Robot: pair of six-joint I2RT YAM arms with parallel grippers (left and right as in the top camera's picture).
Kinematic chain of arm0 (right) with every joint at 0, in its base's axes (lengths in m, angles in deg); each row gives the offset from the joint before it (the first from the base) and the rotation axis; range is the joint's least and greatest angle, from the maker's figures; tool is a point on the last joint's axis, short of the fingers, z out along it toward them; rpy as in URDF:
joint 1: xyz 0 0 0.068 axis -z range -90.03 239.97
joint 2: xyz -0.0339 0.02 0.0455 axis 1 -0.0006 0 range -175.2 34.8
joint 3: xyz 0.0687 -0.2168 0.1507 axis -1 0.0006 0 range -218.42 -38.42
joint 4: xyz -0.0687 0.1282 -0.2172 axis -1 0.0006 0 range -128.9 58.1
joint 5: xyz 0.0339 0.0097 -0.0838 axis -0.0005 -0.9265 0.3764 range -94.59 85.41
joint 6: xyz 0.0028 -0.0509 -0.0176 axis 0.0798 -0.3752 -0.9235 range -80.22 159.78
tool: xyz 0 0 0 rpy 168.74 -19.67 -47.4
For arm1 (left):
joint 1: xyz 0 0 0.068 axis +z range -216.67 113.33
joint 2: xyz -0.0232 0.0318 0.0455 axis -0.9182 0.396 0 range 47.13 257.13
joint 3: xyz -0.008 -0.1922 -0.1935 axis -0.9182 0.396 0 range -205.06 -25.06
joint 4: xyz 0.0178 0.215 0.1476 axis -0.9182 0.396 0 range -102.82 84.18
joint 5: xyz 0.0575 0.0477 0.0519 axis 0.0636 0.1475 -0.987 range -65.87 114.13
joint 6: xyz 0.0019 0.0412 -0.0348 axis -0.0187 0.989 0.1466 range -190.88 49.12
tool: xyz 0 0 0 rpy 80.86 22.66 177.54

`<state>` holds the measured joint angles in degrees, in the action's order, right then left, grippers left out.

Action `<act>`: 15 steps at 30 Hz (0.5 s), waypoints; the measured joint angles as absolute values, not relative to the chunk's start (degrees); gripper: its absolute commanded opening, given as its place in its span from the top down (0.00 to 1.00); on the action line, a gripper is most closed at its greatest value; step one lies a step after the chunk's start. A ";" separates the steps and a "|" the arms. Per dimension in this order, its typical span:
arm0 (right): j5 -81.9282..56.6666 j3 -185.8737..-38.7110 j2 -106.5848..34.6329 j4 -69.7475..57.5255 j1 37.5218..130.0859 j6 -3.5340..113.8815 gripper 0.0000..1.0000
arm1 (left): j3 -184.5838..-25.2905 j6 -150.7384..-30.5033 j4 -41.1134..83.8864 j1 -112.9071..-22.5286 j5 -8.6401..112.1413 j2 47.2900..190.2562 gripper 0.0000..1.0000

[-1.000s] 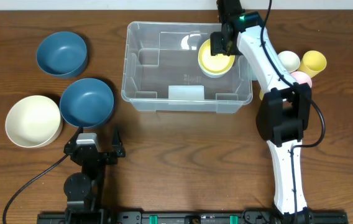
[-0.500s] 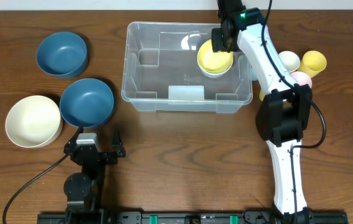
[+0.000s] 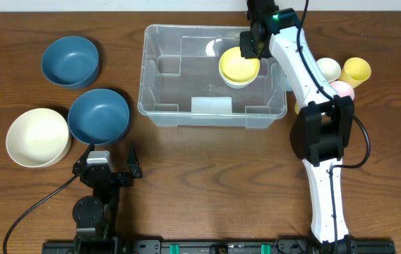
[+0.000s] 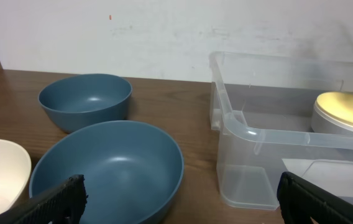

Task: Pack container
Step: 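Open the right gripper and withdraw toward the cups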

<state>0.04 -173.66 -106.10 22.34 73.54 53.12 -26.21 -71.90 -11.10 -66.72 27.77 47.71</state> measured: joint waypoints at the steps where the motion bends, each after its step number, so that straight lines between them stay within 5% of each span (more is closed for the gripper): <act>1: 0.14 -173.66 -106.10 22.40 73.54 53.21 0.59 | -26.21 -71.90 -11.10 -66.72 27.77 47.71 0.02; 10: 0.36 -173.68 -106.10 24.15 73.54 52.90 0.57 | -26.21 -71.90 -11.08 -66.72 27.77 47.71 0.02; 15: -0.25 -176.87 -105.91 31.58 73.39 52.70 0.37 | -26.21 -71.90 -11.08 -66.72 27.77 47.71 0.02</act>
